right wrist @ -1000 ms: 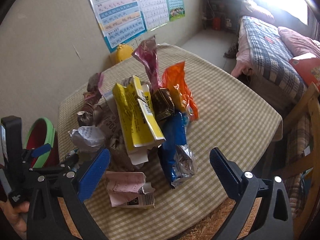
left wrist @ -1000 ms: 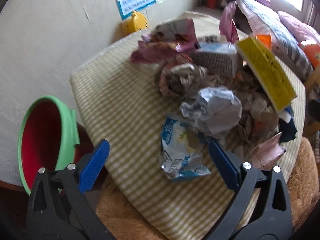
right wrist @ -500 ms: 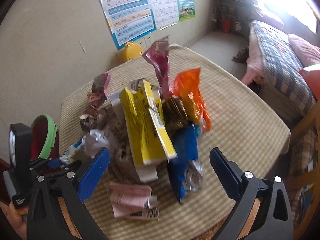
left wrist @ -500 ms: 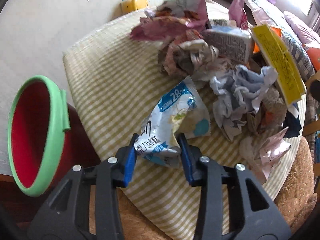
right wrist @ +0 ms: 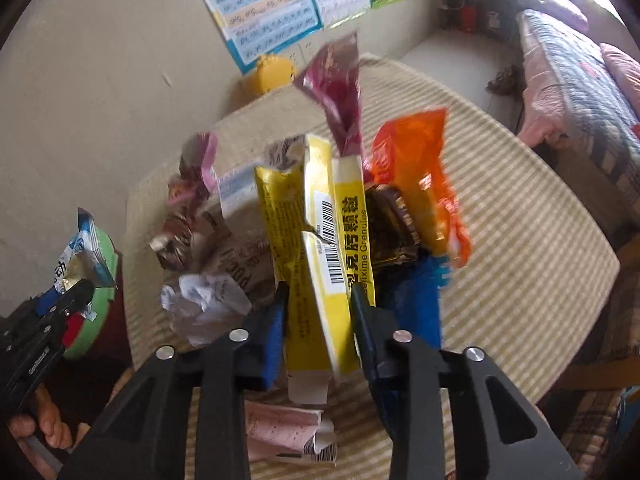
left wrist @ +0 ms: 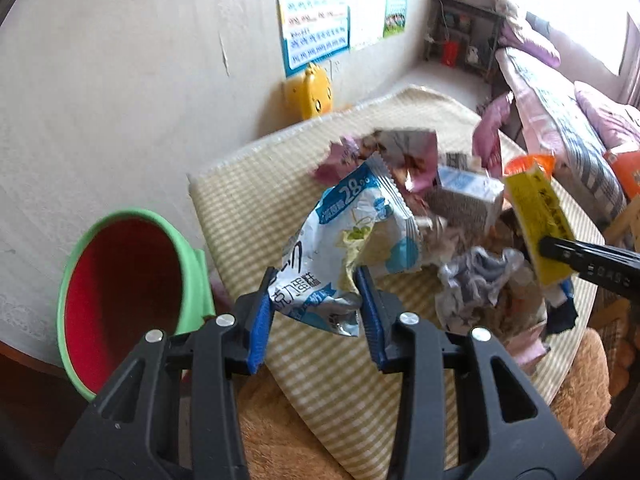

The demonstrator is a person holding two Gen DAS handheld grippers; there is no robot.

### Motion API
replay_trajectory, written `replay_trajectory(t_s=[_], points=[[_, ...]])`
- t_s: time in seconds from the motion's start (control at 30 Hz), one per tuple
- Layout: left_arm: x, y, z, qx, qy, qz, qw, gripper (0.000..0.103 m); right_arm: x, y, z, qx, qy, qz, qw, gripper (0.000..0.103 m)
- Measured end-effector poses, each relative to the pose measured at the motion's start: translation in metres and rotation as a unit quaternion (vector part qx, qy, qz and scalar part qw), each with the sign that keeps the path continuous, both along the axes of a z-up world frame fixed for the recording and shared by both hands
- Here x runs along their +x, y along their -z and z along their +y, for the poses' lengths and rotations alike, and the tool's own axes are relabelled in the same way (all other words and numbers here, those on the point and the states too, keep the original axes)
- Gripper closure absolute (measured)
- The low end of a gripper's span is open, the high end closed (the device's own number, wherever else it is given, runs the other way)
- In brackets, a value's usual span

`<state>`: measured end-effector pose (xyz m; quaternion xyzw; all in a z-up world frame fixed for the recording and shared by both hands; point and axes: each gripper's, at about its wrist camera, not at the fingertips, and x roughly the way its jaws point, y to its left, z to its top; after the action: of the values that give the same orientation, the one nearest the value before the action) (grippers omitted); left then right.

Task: Collect trash
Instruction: 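Carry both items over the red bucket and open both tools to drop them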

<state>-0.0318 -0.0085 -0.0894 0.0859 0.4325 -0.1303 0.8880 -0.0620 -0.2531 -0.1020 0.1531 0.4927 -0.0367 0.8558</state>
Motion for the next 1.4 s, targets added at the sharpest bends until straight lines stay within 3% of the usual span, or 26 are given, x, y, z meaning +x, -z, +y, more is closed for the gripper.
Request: replay_trajectory(t_s=[0.2,0.37,0.7,0.93,1.1,1.13,1.17,1.3,1.4], points=[[0.014,-0.016,0.022,-0.022,-0.036,-0.021,0.9989,0.065,-0.018,-0.06,0.006,0.006,0.01,-0.077,0.997,0.075],[0.028,-0.024,0.069,-0.013,-0.104,-0.042,0.9936,0.065,-0.002,-0.091,0.05,0.027,-0.045,-0.117,0.992,0.075],[0.039,-0.011,0.184,0.036,-0.239,-0.034,0.9698,0.065,0.078,-0.057,0.207,0.112,-0.202,-0.071,0.97,0.074],[0.041,0.004,0.219,0.034,-0.273,-0.014,0.9612,0.065,0.113,-0.025,0.275,0.137,-0.252,-0.023,0.958,0.073],[0.04,0.017,0.225,0.03,-0.284,0.002,0.9582,0.065,0.12,-0.027,0.299,0.141,-0.275,-0.025,0.951,0.062],[0.041,0.018,0.226,0.031,-0.287,0.003,0.9576,0.065,0.12,-0.03,0.298,0.14,-0.275,-0.027,0.951,0.049],[0.041,0.019,0.227,0.031,-0.289,0.004,0.9568,0.062,0.124,-0.03,0.299,0.141,-0.273,-0.03,0.951,0.044],[0.041,0.017,0.225,0.042,-0.292,-0.009,0.9554,0.034,0.124,-0.031,0.288,0.146,-0.254,-0.036,0.956,0.044],[0.041,0.013,0.217,0.049,-0.282,-0.023,0.9579,0.027,0.118,-0.032,0.272,0.147,-0.238,-0.041,0.959,0.044]])
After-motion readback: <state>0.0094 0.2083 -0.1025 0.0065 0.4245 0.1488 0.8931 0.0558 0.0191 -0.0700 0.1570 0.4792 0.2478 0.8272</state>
